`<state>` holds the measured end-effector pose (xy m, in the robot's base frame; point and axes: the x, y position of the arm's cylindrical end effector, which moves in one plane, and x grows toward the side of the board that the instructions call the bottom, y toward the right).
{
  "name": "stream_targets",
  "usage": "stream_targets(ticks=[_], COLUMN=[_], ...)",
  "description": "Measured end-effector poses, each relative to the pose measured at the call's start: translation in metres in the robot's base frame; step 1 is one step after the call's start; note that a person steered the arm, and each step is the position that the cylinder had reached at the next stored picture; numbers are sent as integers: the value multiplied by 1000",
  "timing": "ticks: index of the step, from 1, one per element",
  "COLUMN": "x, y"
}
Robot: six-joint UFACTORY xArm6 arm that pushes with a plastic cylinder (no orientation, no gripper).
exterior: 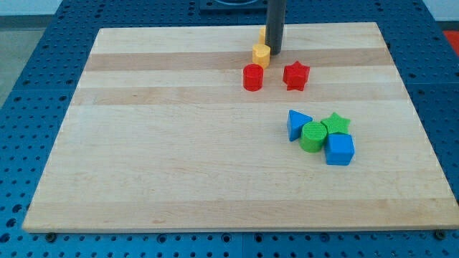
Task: Move the yellow heart diagonal top left to the red circle
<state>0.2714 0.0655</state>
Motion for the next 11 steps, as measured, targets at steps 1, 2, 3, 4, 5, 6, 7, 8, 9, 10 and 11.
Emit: stream_targets(ticks=[1,2,3,4,5,6,7,8,9,10,11], x=[-7,13,26,26,26,26,26,26,26,26,21], y=[38,49,49,40,21,-4,-28,-52,-70,-53,-40])
